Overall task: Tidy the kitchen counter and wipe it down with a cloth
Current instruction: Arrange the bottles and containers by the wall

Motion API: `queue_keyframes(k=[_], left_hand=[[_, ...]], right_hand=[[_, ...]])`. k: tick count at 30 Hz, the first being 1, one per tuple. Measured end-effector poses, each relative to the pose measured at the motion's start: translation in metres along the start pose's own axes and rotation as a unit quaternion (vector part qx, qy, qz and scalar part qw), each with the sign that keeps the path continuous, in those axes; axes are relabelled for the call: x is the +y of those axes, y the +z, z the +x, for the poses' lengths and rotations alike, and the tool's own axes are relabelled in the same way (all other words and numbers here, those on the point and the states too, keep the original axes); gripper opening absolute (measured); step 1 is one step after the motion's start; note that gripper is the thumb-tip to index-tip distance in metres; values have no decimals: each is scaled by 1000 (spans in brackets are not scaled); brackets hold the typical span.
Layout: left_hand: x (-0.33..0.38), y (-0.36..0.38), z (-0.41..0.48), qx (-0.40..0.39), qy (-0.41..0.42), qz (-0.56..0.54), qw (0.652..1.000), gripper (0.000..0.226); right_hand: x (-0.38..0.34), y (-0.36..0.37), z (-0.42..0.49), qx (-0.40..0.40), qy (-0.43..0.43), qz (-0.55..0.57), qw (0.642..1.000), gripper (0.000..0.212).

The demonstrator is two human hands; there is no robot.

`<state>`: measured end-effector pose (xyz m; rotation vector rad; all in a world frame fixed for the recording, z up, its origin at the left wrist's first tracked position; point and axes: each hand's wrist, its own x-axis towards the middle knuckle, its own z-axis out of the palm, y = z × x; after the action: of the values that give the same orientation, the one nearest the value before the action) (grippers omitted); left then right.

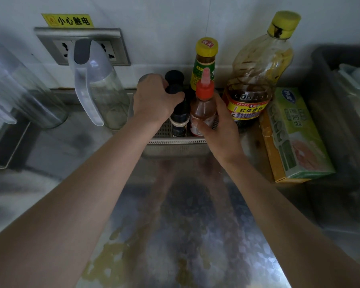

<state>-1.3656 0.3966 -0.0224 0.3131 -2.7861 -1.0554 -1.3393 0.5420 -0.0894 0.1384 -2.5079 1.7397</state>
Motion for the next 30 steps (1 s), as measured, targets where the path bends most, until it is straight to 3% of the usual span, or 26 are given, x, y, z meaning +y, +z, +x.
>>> queue_keyframes(k=[5, 9, 13, 15, 19, 25, 30], left_hand=[[-5, 6, -8, 27, 13, -24, 999, 47], [-19, 4, -23, 36, 25, -65, 997, 44], [-40, -14, -62, -1, 20, -173, 985, 23], [-52, -28, -94, -25, 0, -206, 978, 22], [-80, -60, -158, -59, -40, -244, 967, 16], [-106, -125, -258, -78, -98, -264, 956, 14], [-112, -172, -339, -18, -160, -269, 949, 11]], right_hand=[[1, 0, 0, -7, 5, 12, 1000, 75], [-6, -3, -5, 21, 14, -14, 1000, 82], [-26, -20, -30, 41, -9, -33, 999, 46], [-31, -26, -53, 38, 25, -36, 998, 39], [-43, -28, -111, -19, 98, -26, 995, 25], [-89, -23, -200, -137, 124, -15, 983, 21], [-122, -17, -261, -207, 147, -5, 967, 20]])
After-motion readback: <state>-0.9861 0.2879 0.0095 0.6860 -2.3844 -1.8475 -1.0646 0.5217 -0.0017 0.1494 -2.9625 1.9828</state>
